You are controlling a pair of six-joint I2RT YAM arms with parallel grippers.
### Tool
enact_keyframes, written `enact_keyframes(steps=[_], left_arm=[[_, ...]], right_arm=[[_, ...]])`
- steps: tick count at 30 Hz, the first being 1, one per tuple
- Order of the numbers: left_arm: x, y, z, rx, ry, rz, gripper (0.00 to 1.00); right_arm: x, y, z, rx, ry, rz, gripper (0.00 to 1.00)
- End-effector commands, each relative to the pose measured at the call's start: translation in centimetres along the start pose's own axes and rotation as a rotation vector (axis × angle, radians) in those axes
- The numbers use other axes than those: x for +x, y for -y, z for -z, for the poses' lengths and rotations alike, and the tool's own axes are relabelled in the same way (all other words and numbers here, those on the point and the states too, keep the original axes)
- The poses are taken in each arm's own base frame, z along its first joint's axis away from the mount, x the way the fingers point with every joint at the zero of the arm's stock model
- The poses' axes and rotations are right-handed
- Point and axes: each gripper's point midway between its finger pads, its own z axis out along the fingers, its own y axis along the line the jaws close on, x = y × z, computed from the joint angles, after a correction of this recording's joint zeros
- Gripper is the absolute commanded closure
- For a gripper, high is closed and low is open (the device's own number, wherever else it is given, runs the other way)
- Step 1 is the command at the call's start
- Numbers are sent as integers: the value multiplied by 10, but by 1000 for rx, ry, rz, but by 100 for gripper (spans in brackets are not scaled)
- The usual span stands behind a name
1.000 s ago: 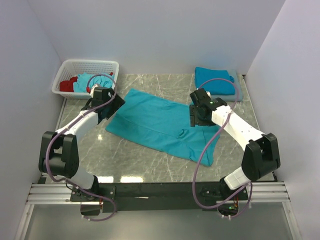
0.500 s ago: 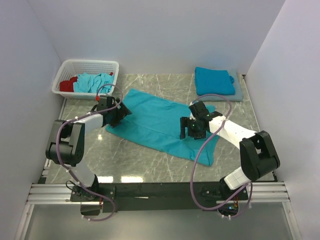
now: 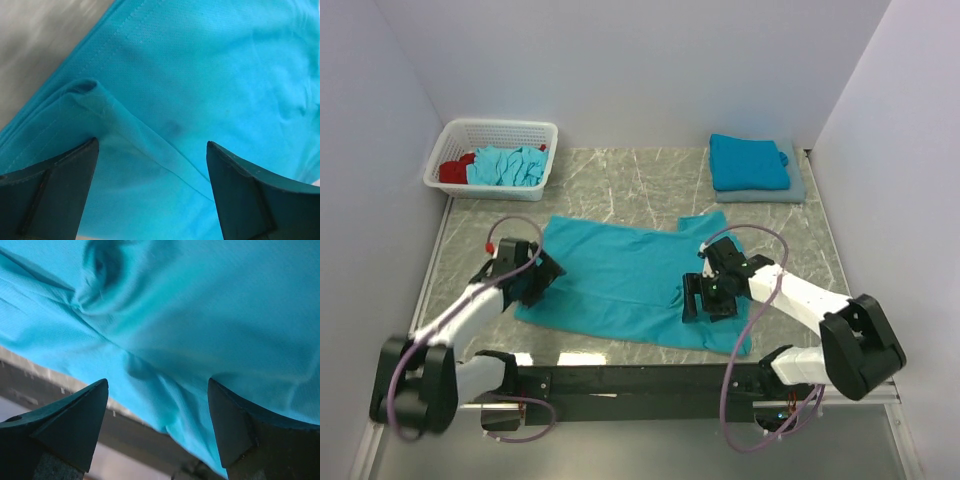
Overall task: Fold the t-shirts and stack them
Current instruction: Fold the tshirt
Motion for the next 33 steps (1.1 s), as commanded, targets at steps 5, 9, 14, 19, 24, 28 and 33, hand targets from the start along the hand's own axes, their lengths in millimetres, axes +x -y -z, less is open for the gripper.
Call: enact_keyframes(steps=[5, 9, 14, 19, 24, 28, 33], left_arm=[[-13, -6, 68, 54, 165, 66, 1], [-61, 29, 99, 217, 397, 63, 0], [-98, 53, 112, 193, 500, 34, 1], [-114, 64, 93, 120, 466, -25, 0], [-122, 70, 76, 124, 435, -33, 1], [-123, 74, 69, 141, 410, -35, 1], [-122, 83, 63, 179, 389, -56, 1]], right_arm=[[-13, -24, 40, -60, 80, 68, 13], [-45, -60, 42, -203, 160, 145, 13], [-67, -75, 17, -188, 151, 179, 11], [-73, -97, -5, -198, 102, 219, 10], [-81, -104, -18, -197, 96, 217, 10], [-93, -106, -27, -178, 114, 221, 10], [-118, -114, -23, -164, 172, 248, 10]])
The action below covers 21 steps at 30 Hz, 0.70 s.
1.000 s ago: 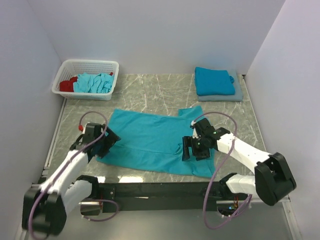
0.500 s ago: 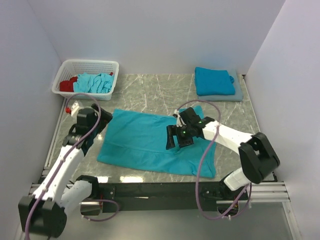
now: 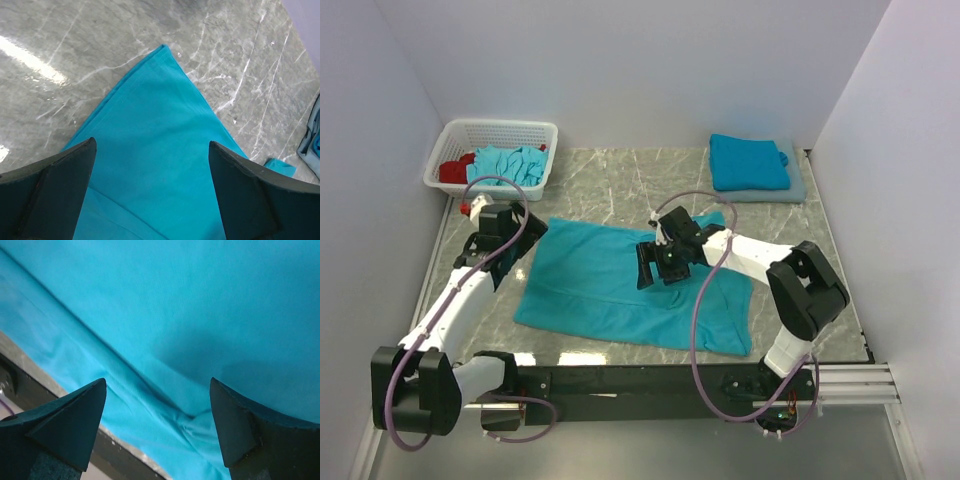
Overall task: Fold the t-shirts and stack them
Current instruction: Fold the tshirt
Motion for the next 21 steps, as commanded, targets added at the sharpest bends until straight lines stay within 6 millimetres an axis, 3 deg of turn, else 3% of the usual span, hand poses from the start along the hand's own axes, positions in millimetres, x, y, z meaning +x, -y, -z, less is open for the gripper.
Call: enact_keyframes(steps=[1, 4, 7, 8, 9, 10, 11, 12, 13, 14, 16, 17, 19, 20, 21], left_arm=[[-20, 34, 1, 123, 42, -14, 1], [-16, 44, -10, 156, 16, -30, 1], [-9, 48, -30, 137, -41, -69, 1], [1, 41, -44, 98, -87, -88, 1], [-4, 52, -48, 104, -86, -102, 1], [-2, 49, -55, 74, -99, -122, 3], [11, 44, -69, 29, -127, -161, 5], [3, 54, -74, 16, -105, -178, 7], [-2, 47, -82, -54, -73, -198, 7], [11, 35, -95, -121, -106, -239, 8], [-1, 38, -108, -177, -73, -253, 11], [3, 25, -120, -241, -77, -275, 17], [-3, 29, -131, -266, -66, -277, 26], [2, 23, -139, -291, -79, -294, 39], [0, 25, -142, -294, -76, -294, 43]], right_arm=[[-50, -11, 16, 23, 159, 60, 10], [-76, -12, 41, 44, 263, 60, 9], [-95, 8, 65, 84, 348, -3, 9], [-97, 19, 69, 114, 371, -30, 9], [-99, 26, 74, 131, 390, -47, 9], [-103, 35, 86, 149, 426, -67, 9], [-101, 42, 88, 166, 435, -84, 9], [-103, 47, 97, 185, 466, -92, 9], [-104, 53, 102, 196, 480, -102, 9], [-103, 56, 105, 204, 487, -107, 9], [-101, 60, 109, 215, 499, -108, 9], [-99, 64, 110, 221, 500, -111, 9], [-99, 67, 112, 227, 504, -116, 9], [-99, 68, 112, 230, 502, -118, 9], [-99, 69, 113, 231, 503, -120, 9]])
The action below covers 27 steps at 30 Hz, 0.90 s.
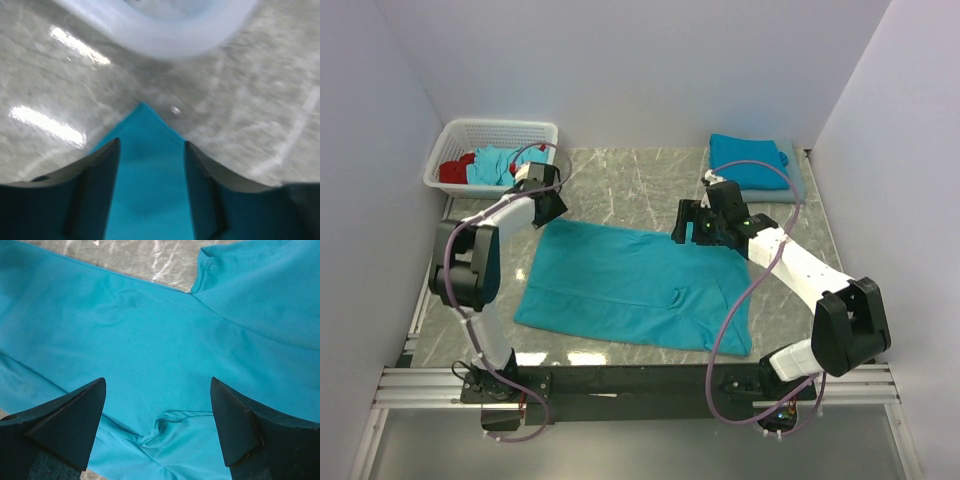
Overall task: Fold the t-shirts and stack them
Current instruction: Fold the tshirt
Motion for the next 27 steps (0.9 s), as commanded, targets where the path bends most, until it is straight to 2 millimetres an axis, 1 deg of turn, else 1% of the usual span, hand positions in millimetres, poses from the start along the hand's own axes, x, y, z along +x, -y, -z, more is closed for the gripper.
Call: enact_keyframes(steps=[1, 2, 5, 7, 8, 16, 18, 21, 23, 25, 26, 27], left_arm=[[-15, -13, -9, -110, 43, -34, 45], [-12, -17, -15, -131, 42, -36, 48], [-10, -16, -25, -139, 37, -44, 50], [-10, -14, -29, -137, 36, -36, 50], [-9, -13, -30, -133, 34, -35, 53], [-12, -14, -35, -145, 55, -26, 57], [-12, -11, -37, -134, 51, -27, 58], [-6, -7, -41, -110, 28, -27, 62], [-1, -5, -42, -97, 13, -27, 63], [5, -8, -43, -97, -1, -27, 65], [11, -10, -45, -94, -16, -27, 73], [14, -10, -45, -90, -23, -28, 78]], right_arm=[[-8, 5, 4, 16, 38, 2, 9], [-8, 6, 3, 16, 37, 3, 9], [-8, 8, 3, 20, 35, 5, 9], [-8, 8, 3, 18, 36, 7, 9], [-8, 9, 2, 20, 34, 3, 9], [-6, 12, -1, 30, 26, 5, 9], [-6, 13, -2, 35, 28, 2, 9], [-7, 18, -3, 55, 29, -1, 9], [-11, 22, -3, 81, 42, -9, 9], [-13, 30, -4, 119, 44, -20, 9], [-20, 38, -3, 166, 64, -25, 9], [-21, 45, -6, 200, 65, -28, 9]])
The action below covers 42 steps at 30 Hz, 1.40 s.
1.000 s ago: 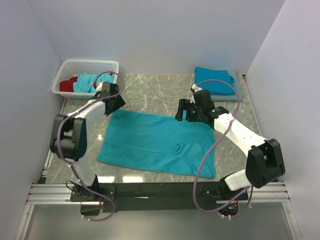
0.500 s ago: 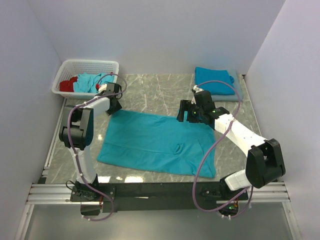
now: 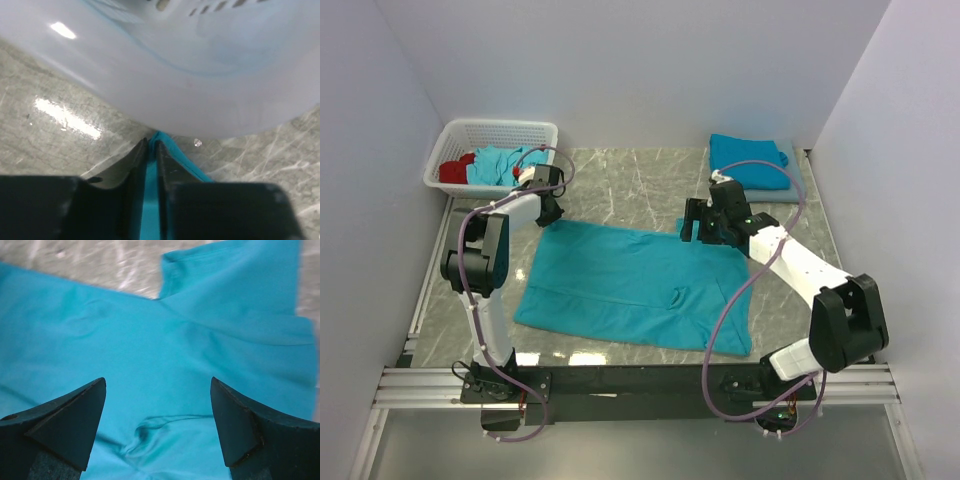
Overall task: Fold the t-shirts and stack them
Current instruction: Fold the tshirt
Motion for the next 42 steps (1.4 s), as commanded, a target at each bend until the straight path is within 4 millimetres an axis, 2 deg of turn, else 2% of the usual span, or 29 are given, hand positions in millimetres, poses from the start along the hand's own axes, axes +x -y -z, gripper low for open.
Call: enact_keyframes(steps=[1, 2, 3, 5, 10, 11, 13, 14, 15, 17, 18, 20, 21, 26, 27, 30, 36, 38, 42], left_arm=[[7, 6, -4, 34, -21, -2, 83], [12, 4, -7, 29, -34, -8, 97], [15, 4, -8, 32, -46, -13, 99], [18, 3, -8, 29, -57, -15, 99], [14, -1, 0, 36, -28, -8, 99], [12, -1, 3, 42, -22, -5, 99], [9, -1, 5, 45, -9, -1, 99], [7, 0, 7, 47, -4, 3, 99], [6, -1, 8, 47, -2, 5, 99], [5, -2, 10, 45, 6, 8, 99], [3, -1, 11, 49, 10, 10, 99], [2, -3, 12, 43, 17, 9, 99], [1, -2, 13, 46, 20, 11, 99], [0, -1, 15, 62, 26, 5, 99], [1, -1, 15, 61, 23, 1, 99], [4, -2, 14, 58, 14, -2, 99], [5, -1, 17, 74, 12, 4, 99], [4, -1, 18, 75, 13, 6, 99], [2, -1, 19, 73, 17, 6, 99]], right_arm=[[-23, 24, -4, 137, 62, -20, 9], [-32, 31, -4, 187, 85, -17, 9], [-33, 37, -12, 220, 78, -13, 9], [-47, 47, -16, 285, 103, -8, 9], [-56, 79, -48, 381, 46, -51, 9], [-64, 78, -52, 373, 51, -56, 9], [-61, 82, -67, 380, 15, -60, 10], [-71, 82, -71, 380, 31, -66, 11], [-63, 86, -81, 395, -9, -66, 11], [-68, 87, -89, 402, -14, -72, 12], [-60, 91, -98, 414, -47, -71, 13], [-62, 93, -104, 432, -59, -71, 14], [-57, 96, -111, 443, -79, -70, 14], [-62, 97, -123, 450, -87, -77, 14], [-57, 100, -126, 459, -107, -80, 14], [-58, 101, -129, 480, -118, -83, 22], [-61, 104, -129, 512, -115, -124, 20], [-68, 101, -130, 511, -98, -140, 19], [-65, 99, -137, 506, -128, -154, 21]])
